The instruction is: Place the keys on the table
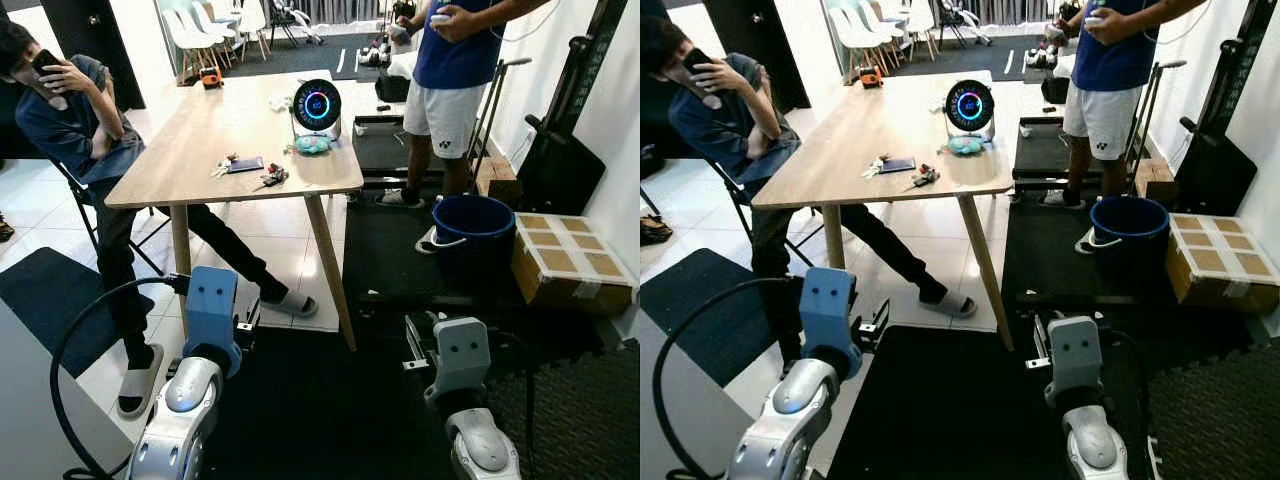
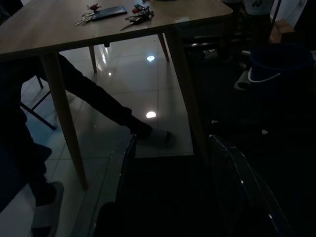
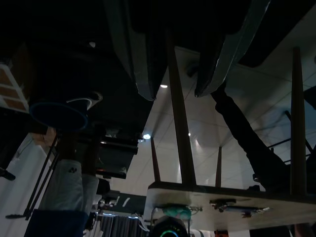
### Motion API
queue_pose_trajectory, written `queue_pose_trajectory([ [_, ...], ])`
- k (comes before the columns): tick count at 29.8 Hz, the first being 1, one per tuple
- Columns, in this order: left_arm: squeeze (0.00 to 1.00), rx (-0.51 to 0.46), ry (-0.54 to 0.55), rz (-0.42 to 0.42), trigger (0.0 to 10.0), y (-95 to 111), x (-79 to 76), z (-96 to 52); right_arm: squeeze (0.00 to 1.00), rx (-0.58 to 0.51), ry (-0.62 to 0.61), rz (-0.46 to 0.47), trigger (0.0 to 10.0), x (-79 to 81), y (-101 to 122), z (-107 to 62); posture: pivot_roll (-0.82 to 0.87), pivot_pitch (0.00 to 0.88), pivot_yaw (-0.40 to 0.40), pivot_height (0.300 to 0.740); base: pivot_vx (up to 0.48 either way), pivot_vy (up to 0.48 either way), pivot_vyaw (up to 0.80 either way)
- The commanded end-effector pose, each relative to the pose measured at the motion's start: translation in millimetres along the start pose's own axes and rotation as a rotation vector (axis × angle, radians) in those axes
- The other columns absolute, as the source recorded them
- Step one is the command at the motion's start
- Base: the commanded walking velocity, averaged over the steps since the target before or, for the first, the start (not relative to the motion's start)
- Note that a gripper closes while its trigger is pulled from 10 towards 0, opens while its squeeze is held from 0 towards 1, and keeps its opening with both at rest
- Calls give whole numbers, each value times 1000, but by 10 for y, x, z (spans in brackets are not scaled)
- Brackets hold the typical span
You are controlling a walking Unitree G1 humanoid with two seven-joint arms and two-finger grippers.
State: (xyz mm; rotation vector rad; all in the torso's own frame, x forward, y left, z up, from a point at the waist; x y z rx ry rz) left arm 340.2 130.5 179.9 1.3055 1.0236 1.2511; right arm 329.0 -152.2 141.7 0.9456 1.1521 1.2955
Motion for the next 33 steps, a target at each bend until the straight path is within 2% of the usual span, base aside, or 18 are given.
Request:
queue_pose_trajectory([
  [1,0,13,11,12,10000,-30,29,-10,0,18,4,-2,10000,13,-48,-18,36,139,108,740,0,0,0],
  [5,0,14,10,16,10000,-30,29,-7,0,18,6,-1,10000,21,-47,-17,36,141,109,740,0,0,0],
  [9,0,16,13,18,10000,-36,38,-6,0,17,9,5,10000,29,-45,-17,38,142,110,740,0,0,544],
  [33,0,16,8,20,10000,-30,30,2,0,17,13,11,10000,45,-45,-20,37,144,115,740,0,0,800],
])
Point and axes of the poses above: a point about 5 cm out from each wrist's last joint towards the gripper, its own z axis pointing out of the wrist towards the gripper, its own y axis along the axis of the wrist's last joint, x = y × z, the point moved 5 cm from there along z, pointing out of the wrist towards the gripper, and after that the axes turned 5 degrees about z, right-handed, at the moved point
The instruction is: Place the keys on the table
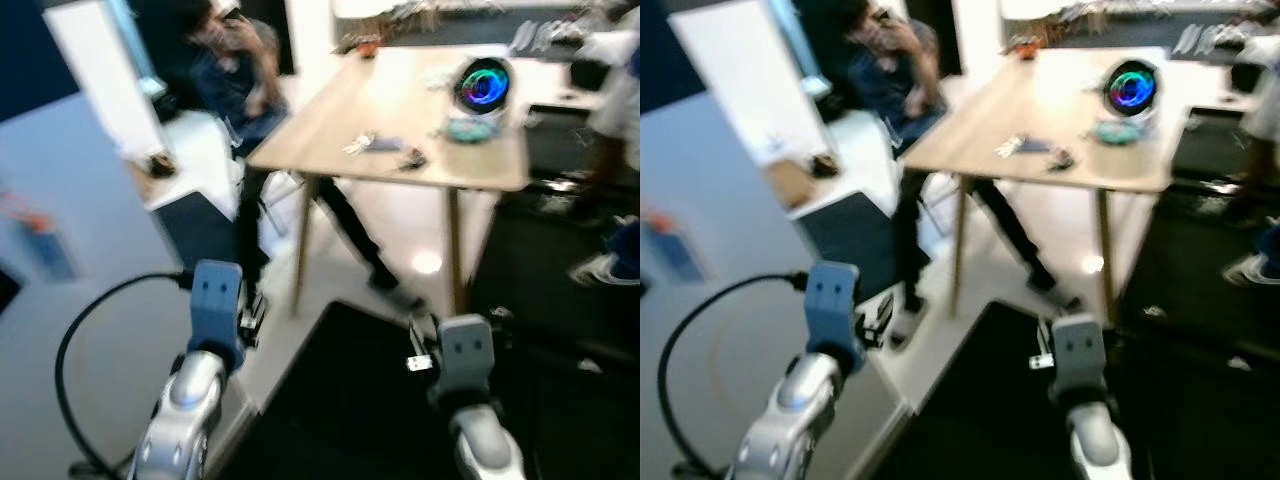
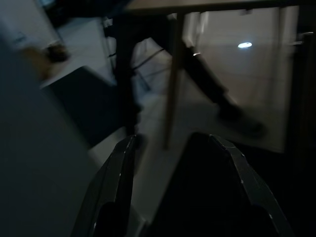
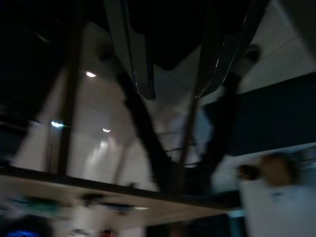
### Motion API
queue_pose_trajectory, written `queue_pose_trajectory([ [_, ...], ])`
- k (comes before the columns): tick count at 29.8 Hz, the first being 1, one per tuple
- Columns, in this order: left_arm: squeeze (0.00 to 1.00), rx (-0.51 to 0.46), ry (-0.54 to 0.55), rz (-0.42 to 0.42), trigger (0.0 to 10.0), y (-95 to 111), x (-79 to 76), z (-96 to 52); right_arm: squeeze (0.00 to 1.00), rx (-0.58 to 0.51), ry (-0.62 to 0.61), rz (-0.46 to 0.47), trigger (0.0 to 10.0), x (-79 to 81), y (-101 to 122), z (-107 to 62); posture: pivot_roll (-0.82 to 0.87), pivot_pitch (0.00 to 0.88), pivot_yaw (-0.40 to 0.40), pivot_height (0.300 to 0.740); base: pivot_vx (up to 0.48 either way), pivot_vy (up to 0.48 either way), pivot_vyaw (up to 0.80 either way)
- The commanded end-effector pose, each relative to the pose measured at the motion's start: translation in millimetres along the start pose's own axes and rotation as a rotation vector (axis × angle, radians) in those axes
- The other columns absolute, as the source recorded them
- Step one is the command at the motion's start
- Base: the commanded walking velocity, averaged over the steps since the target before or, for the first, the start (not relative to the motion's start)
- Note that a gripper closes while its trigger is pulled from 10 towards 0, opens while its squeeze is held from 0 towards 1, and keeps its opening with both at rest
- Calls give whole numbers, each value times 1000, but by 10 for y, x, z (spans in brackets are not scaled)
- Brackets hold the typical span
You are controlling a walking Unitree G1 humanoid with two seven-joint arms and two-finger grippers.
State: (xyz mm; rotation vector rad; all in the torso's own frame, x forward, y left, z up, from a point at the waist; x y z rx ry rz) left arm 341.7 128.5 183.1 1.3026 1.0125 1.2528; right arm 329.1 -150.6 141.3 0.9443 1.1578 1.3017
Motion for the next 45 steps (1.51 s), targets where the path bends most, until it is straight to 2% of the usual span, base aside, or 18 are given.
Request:
queue_pose_trajectory([
  [1,0,25,12,18,10000,-64,43,-17,0,16,6,8,10000,29,-42,-20,37,144,115,740,0,0,800],
  [37,0,23,5,16,10000,-56,18,5,0,16,5,7,10000,27,-38,-19,33,145,115,740,0,0,800],
  [45,0,21,3,15,10000,-55,8,11,0,15,-3,13,10000,9,-38,-11,32,140,113,740,0,0,202],
])
Point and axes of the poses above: a point about 5 cm out from each wrist's last joint towards the gripper, its own z axis pointing out of the wrist towards the gripper, its own y axis along the axis of the wrist's last joint, x = y × z, the point moved 5 cm from there along z, pointing out of the wrist towards the gripper, and after that the axes turned 5 degrees about z, right-handed, at the moved point
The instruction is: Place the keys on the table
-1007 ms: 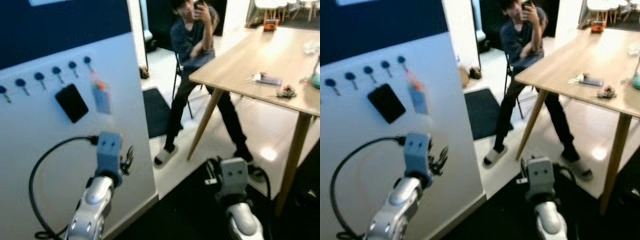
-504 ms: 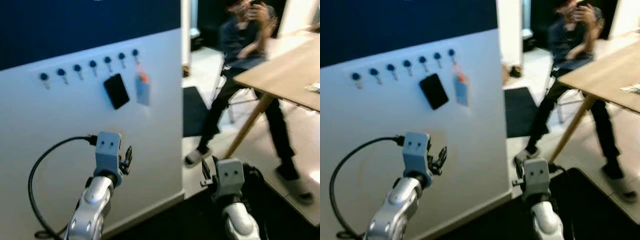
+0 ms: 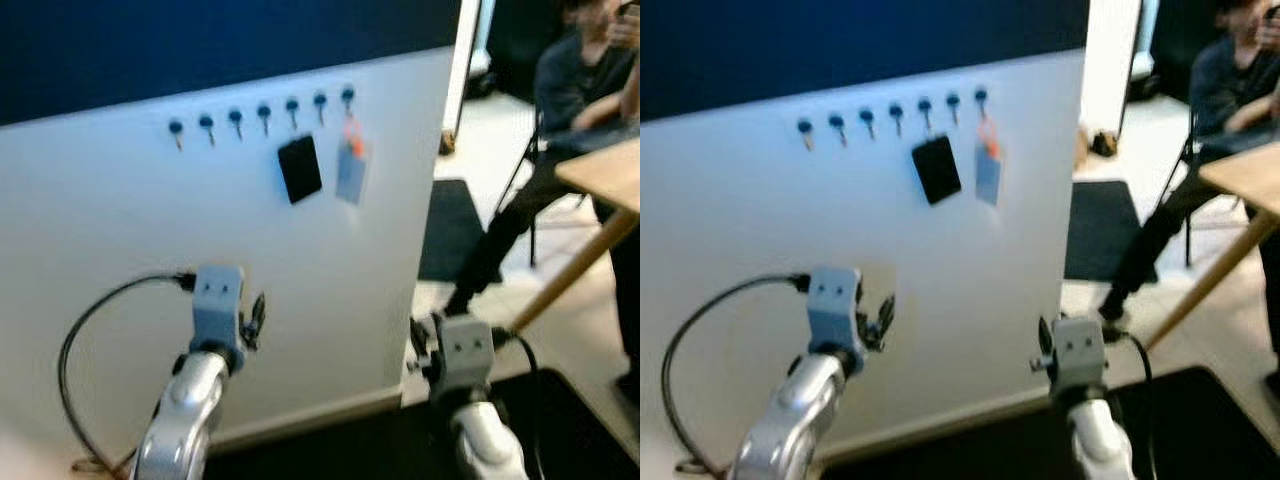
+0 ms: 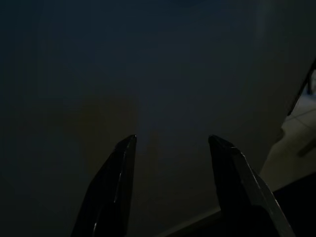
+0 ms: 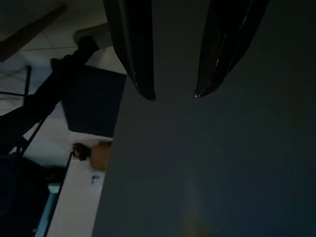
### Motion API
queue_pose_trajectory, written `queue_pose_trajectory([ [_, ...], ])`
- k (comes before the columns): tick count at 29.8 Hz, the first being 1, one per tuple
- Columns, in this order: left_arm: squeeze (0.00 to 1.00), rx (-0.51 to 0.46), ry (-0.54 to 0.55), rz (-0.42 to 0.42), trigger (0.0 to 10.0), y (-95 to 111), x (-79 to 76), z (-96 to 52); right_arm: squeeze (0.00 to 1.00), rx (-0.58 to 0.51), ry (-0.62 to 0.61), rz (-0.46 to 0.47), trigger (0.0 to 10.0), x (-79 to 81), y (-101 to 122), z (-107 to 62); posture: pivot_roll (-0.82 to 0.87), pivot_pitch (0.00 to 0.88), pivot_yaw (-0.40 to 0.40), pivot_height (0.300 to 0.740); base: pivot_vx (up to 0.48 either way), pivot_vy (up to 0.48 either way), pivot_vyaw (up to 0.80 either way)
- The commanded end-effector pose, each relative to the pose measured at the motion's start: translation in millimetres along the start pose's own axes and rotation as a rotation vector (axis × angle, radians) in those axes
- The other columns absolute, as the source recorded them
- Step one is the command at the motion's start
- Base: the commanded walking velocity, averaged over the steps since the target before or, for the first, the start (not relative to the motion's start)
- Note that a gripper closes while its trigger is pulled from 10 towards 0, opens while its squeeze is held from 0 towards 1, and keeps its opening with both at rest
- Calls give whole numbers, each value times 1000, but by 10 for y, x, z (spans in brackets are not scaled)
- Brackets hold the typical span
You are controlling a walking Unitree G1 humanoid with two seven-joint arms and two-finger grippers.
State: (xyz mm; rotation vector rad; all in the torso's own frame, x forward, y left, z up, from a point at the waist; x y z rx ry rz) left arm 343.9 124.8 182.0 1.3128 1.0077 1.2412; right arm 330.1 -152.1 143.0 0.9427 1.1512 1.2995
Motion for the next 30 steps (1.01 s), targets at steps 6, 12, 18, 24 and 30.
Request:
queue_pose_trajectory([
  [6,0,13,12,14,10000,-43,36,-3,0,17,-1,19,10000,22,-48,-15,28,134,114,740,0,0,0],
  [12,0,6,-2,8,10000,-3,-1,4,0,12,-3,22,10000,18,-35,-10,27,135,115,740,0,0,0],
  [18,0,-86,8,38,10000,332,-43,95,0,-18,-2,35,10000,46,59,36,28,144,114,740,0,0,0],
  [24,0,-193,9,13,10000,778,-169,314,0,-66,21,62,10000,147,224,123,34,168,109,740,0,0,0],
  [30,0,-262,-73,-29,10000,1105,-432,508,0,-125,31,60,10000,189,410,200,31,184,128,740,0,0,0],
])
Point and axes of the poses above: a point about 5 cm out from each wrist's last joint towards the gripper, its own z axis pointing out of the wrist towards the gripper, its own y axis along the axis of the wrist's last joint, x = y × z, the point moved 5 cm from there along z, pointing out of the wrist towards the gripper, and after that the axes turned 5 degrees about z, right-handed, at the moved point
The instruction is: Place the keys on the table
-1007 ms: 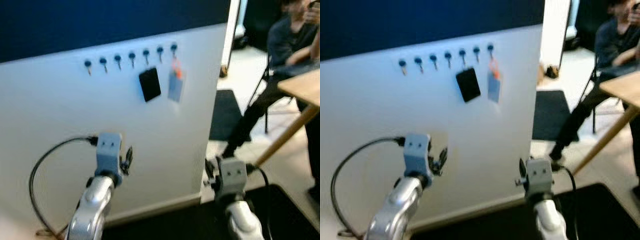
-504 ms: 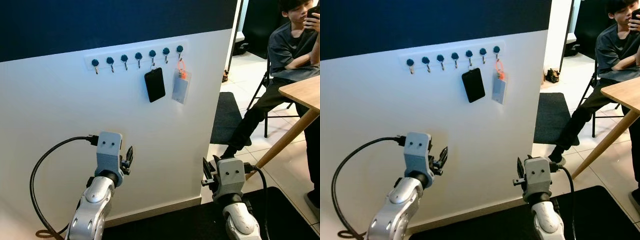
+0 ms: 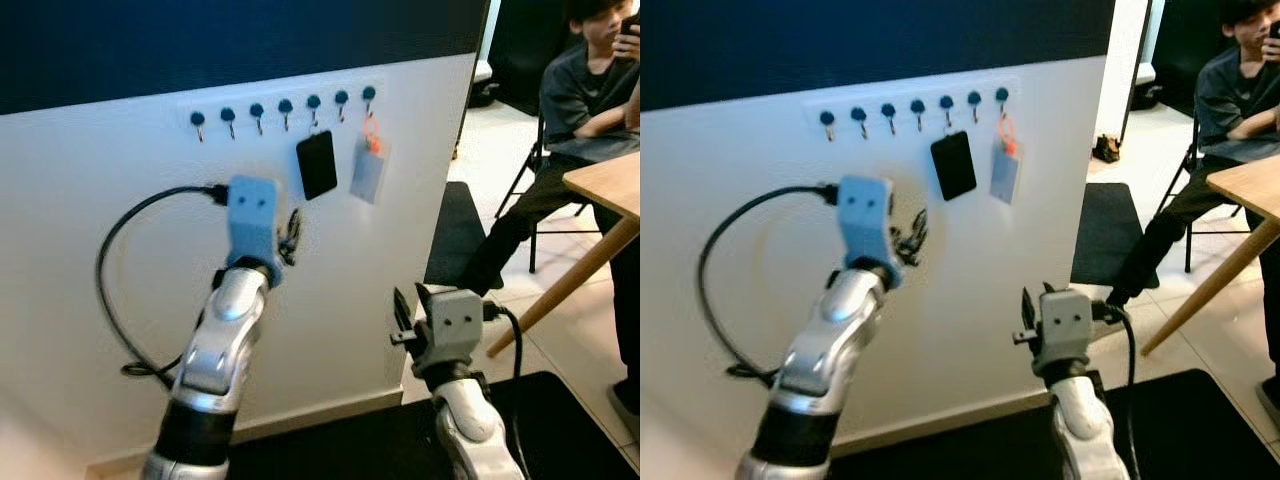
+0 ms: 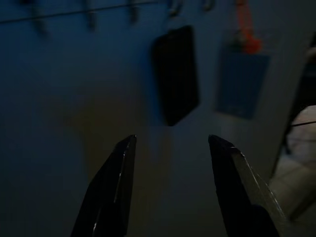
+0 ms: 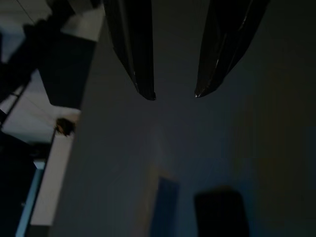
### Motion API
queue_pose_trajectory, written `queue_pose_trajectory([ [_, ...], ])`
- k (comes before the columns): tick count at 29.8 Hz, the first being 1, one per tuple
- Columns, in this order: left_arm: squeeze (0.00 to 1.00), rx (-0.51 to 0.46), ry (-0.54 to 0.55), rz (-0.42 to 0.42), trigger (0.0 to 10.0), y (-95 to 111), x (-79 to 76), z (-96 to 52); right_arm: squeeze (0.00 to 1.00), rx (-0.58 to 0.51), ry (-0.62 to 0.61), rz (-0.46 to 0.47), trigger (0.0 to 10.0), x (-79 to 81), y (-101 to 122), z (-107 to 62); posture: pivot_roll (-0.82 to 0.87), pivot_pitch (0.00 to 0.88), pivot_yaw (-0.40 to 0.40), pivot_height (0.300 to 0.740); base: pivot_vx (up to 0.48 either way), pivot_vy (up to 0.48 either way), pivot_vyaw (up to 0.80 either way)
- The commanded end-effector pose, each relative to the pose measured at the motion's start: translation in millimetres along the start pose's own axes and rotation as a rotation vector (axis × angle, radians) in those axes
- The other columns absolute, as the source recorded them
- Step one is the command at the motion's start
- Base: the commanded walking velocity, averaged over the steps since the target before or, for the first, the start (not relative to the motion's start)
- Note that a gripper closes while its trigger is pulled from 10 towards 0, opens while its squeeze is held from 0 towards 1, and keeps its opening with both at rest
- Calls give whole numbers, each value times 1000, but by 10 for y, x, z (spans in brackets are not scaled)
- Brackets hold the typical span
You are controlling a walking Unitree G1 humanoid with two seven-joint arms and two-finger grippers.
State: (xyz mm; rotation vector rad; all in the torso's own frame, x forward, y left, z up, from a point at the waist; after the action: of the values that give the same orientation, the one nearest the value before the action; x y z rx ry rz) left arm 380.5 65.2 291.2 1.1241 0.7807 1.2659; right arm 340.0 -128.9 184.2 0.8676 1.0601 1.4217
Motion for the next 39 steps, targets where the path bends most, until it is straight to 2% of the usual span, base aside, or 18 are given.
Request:
queue_pose_trajectory([
  [1,0,-3,-21,-12,10000,0,-55,23,0,-3,-9,5,10000,-12,30,4,31,184,128,740,0,0,0],
  [6,0,-11,-45,-21,10000,30,-66,9,0,-18,-34,5,10000,-84,77,6,27,181,142,740,0,0,0],
  [8,0,-3,-53,-23,10000,-10,-62,-44,0,-17,-40,3,10000,-100,72,-3,24,176,146,740,0,0,0],
  [10,0,23,-72,-21,10000,-150,-75,-197,0,-8,-45,4,10000,-101,50,-32,26,168,141,740,0,0,0],
  [11,0,23,-72,-21,10000,-150,-75,-197,0,-8,-45,4,10000,-101,50,-32,26,168,141,740,0,0,0],
  [12,0,24,-78,-11,10000,-193,-84,-270,0,-2,-37,7,10000,-73,36,-38,29,166,137,740,0,0,0],
  [19,0,25,-81,-13,10000,-233,-86,-363,0,11,-13,11,10000,-9,-6,-11,38,157,123,740,0,0,0],
  [29,0,30,-79,3,10000,-264,-75,-399,0,18,-7,9,10000,-5,-31,-6,37,149,121,740,0,0,0],
  [36,0,114,-64,24,10000,-510,-34,-497,0,43,-13,1,10000,-30,-105,-59,25,147,124,740,0,0,0],
  [39,0,124,-60,29,10000,-542,-25,-513,0,45,-13,0,10000,-31,-109,-63,25,147,122,740,0,0,0],
])
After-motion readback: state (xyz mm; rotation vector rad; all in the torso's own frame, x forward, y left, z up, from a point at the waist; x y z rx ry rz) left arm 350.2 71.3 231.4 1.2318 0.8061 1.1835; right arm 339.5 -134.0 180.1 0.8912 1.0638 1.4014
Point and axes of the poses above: a point about 5 cm out from each wrist's last joint towards the gripper, its own z axis pointing out of the wrist towards the gripper, its own y axis along the axis of the wrist's last joint, x = y × z, the point moved 5 cm from there along z, pointing out of the wrist towards the gripper, and after that the axes turned 5 degrees about z, right-handed, at the moved point
